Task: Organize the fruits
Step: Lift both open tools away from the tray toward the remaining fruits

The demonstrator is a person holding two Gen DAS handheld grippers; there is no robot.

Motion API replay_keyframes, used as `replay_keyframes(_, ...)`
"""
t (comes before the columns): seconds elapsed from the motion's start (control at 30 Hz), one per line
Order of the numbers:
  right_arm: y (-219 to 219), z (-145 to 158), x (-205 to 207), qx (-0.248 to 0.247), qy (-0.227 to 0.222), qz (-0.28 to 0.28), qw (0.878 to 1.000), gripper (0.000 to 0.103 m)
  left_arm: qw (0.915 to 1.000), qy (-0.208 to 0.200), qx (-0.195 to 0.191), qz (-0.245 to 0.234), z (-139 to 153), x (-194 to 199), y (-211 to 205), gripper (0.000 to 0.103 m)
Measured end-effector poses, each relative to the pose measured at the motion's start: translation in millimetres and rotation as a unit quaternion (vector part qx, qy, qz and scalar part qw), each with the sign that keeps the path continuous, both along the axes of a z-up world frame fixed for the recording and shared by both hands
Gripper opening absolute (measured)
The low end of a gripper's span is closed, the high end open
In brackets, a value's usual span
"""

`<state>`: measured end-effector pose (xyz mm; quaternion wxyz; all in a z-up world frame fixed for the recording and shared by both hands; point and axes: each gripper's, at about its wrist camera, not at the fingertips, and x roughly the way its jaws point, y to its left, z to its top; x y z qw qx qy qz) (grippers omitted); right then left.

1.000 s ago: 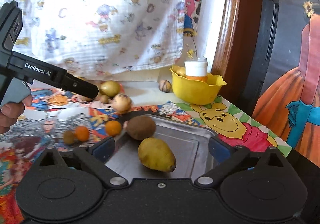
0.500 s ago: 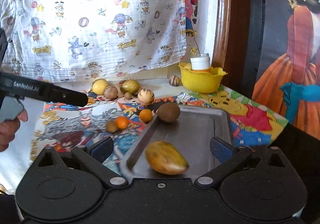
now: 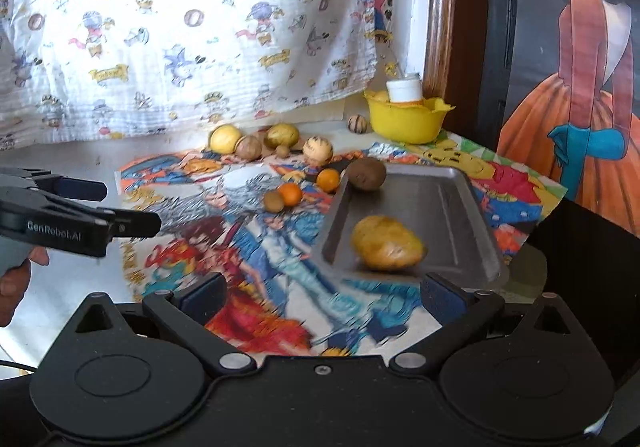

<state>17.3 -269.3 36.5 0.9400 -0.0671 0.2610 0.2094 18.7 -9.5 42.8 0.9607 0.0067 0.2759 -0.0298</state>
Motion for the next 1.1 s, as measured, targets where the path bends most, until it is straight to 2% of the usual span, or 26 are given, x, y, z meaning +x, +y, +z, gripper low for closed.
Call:
replay_keyframes(0.13, 12.4, 4.3, -7.0, -0.006, 0.019, 0.018, 1.0, 0.102, 0.9997, 0.016, 0.02, 0.001, -1.6, -8.2, 7.1, 0.103)
replay_keyframes(0.3, 18.6, 20.6, -1.1, -0.004, 0.049, 0.051, 0.998, 0.102, 0.9992, 0.038, 0.009, -0.001, 4.0, -5.0, 25.4, 0.103)
replay_keyframes(0.47, 21.2, 45.5, 25.7, 0.005, 0.074, 0.089, 0.993, 0.102, 0.9992, 0.039, 0.004, -0.008, 10.5, 5.3, 33.7, 0.103)
replay_keyframes(0.6, 26.0, 63.4, 52.3, -0.028, 0.062, 0.156, 0.985, 0.102, 0.9993, 0.033, 0.012, -0.015, 13.9, 18.0, 28.0, 0.103)
replay_keyframes(0.7, 29.5, 71.3, 73.8, -0.08, 0.044, 0.227, 0.97, 0.102, 0.999, 0.035, 0.015, -0.024, 13.7, 31.4, 20.6, 0.103)
replay_keyframes(0.83, 37.6, 74.3, 100.6, -0.162, -0.004, 0.295, 0.942, 0.102, 0.9983, 0.041, 0.019, -0.036, 8.0, 56.8, 10.7, 0.103)
replay_keyframes(0.93, 42.7, 66.8, 124.1, -0.2, -0.03, 0.311, 0.929, 0.102, 0.998, 0.043, 0.024, -0.041, 1.4, 79.1, 2.3, 0.103)
replay_keyframes(1.1, 49.8, 45.3, 171.6, -0.245, -0.046, 0.333, 0.909, 0.102, 0.9966, 0.043, 0.036, -0.06, -9.3, 112.5, -10.2, 0.103)
